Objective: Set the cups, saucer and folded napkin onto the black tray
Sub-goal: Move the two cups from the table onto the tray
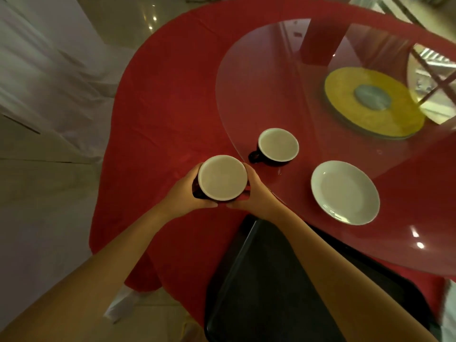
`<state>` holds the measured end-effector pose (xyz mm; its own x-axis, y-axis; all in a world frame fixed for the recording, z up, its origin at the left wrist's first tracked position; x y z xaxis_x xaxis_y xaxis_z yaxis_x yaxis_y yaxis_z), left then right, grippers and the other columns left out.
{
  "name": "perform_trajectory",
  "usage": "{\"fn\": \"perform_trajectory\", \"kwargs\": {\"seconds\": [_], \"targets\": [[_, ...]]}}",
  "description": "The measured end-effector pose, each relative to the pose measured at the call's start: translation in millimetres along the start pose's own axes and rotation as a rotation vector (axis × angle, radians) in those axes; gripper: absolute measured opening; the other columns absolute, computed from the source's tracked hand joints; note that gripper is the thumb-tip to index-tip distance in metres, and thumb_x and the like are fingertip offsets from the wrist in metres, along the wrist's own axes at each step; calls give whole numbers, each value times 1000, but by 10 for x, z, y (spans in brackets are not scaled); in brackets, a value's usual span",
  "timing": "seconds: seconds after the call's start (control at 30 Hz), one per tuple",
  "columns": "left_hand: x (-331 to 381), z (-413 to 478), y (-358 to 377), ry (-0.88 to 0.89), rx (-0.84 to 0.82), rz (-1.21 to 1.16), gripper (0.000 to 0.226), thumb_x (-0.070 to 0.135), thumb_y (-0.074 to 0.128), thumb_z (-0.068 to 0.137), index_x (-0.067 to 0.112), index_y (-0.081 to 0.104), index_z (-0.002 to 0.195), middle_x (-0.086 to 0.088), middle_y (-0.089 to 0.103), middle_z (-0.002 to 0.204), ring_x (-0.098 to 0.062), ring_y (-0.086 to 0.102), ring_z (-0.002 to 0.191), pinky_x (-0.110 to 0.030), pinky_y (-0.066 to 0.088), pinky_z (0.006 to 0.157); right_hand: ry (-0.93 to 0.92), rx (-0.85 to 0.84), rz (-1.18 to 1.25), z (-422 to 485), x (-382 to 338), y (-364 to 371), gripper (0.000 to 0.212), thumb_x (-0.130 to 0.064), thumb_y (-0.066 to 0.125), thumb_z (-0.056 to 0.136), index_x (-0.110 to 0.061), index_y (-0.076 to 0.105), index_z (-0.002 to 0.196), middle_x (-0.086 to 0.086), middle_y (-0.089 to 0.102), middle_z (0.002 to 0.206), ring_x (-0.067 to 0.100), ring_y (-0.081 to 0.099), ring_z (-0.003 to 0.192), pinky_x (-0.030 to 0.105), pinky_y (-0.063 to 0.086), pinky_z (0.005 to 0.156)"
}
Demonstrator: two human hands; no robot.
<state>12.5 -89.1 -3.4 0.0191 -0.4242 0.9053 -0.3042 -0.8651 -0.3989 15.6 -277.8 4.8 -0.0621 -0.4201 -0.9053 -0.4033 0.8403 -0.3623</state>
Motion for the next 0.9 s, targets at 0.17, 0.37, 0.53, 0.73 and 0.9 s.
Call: {"fn": "perform_trajectory", "kwargs": {"seconds": [0.17,0.37,0.53,0.73,0.9], "targets": [[208,-151,317,34,-38,13,92,25,85,60,50,29,129,36,45,120,23,42,111,-5,41,80,1,42,10,-451,93,-189,100,-8,82,64,-20,21,142,2,30,144,18,35,133,48,42,105],[343,-339,797,52,-111,16,94,28,85,59,43,30,133,31,46,124,14,45,113,-10,38,88,37,92,9,-999,336,-350,101,-16,83,63,-26,20,142,-3,30,145,12,34,134,39,40,107],[367,-474,1160,56,-168,31,97,30,86,57,40,29,135,22,48,129,0,47,120,-22,41,94,102,125,30,-1361,620,-406,102,-16,82,63,-36,19,139,-11,30,143,1,32,131,12,36,96],[349,-589,1491,49,-198,53,98,28,85,57,51,24,130,29,41,128,2,41,122,-16,34,96,157,144,44,-1646,873,-438,102,-15,82,63,-37,18,140,-12,30,143,-1,31,130,7,36,91],[325,-635,1678,27,-208,67,98,29,85,58,67,16,117,42,34,117,12,37,114,-3,27,87,179,140,37,-1752,1017,-463,104,-14,82,63,-34,17,142,-7,29,145,6,31,132,8,34,90]]}}
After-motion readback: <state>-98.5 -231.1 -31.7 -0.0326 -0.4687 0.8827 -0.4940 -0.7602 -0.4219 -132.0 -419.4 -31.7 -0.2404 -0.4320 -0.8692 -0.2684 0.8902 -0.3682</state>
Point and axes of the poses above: each hand's wrist, its own z-axis towards the middle knuckle, its own y-axis out of the palm, x = y × z, the point moved 3 cm from there along z, towards the middle knuckle
